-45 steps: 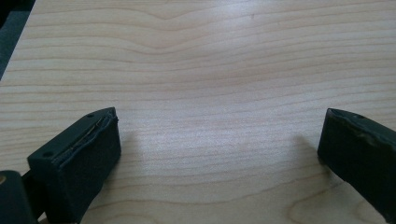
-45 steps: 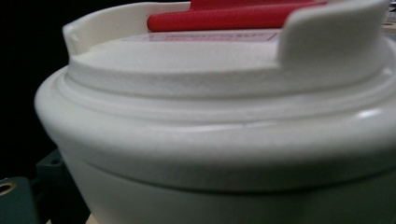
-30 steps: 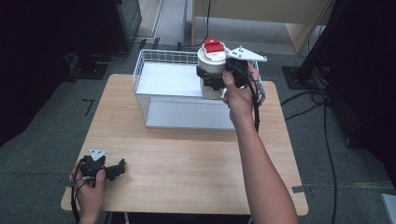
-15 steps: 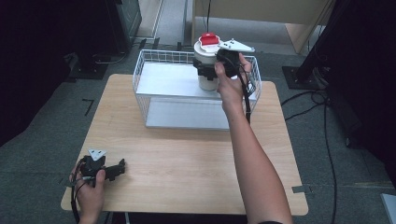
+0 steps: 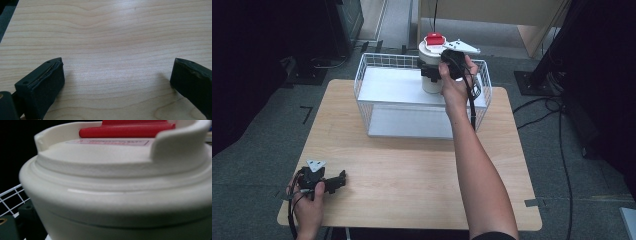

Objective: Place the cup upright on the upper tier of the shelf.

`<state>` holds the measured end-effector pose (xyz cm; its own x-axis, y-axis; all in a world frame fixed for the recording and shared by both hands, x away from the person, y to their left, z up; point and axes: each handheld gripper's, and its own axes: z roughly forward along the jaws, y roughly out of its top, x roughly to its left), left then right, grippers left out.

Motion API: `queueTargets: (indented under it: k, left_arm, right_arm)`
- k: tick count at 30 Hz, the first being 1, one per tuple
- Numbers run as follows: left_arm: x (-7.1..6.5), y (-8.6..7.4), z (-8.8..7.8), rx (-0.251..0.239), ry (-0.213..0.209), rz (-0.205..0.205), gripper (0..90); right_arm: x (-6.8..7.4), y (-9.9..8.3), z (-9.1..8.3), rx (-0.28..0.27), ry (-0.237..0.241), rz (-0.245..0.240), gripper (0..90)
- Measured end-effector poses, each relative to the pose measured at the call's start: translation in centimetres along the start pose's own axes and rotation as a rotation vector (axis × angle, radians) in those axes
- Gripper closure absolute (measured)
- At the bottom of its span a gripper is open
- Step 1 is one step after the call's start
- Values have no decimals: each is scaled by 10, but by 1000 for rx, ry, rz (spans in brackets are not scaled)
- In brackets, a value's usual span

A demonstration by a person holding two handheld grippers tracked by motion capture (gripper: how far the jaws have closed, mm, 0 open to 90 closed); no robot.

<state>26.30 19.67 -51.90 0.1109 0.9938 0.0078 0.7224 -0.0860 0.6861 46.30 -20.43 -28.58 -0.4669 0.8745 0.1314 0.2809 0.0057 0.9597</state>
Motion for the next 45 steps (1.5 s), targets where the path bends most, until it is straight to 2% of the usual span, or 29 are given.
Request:
queueTargets:
  k: [5, 9, 12, 17, 19, 21, 25, 30, 41, 45]
  left_arm:
    - [0, 0, 0, 0, 0, 0, 0]
    - [0, 0, 0, 1, 0, 0, 0]
    - [0, 0, 0, 1, 0, 0, 0]
    - [0, 0, 0, 0, 0, 0, 0]
    - [0, 0, 0, 1, 0, 0, 0]
    - [0, 0, 0, 1, 0, 0, 0]
    - [0, 0, 0, 1, 0, 2, 0]
    - [0, 0, 0, 0, 0, 2, 0]
    - [0, 0, 0, 0, 1, 2, 0]
    - [0, 0, 0, 0, 0, 2, 0]
  right_arm:
    - [-2, -2, -2, -9, 7, 14, 25]
    - [-5, -2, -6, 6, 16, 28, 24]
    - [-4, -2, -8, 13, 13, 23, 21]
    - [4, -3, -10, 35, -10, -19, 17]
    - [5, -3, -11, 36, -19, -8, 0]
    - [4, -3, -12, 41, -17, 4, 0]
    - [4, -5, -12, 52, -22, -4, 0]
    - [-2, -11, -16, 61, -9, 22, 0]
    - [-7, -18, -27, 80, 2, 2, 0]
    - [-11, -22, -36, 82, 4, 4, 0]
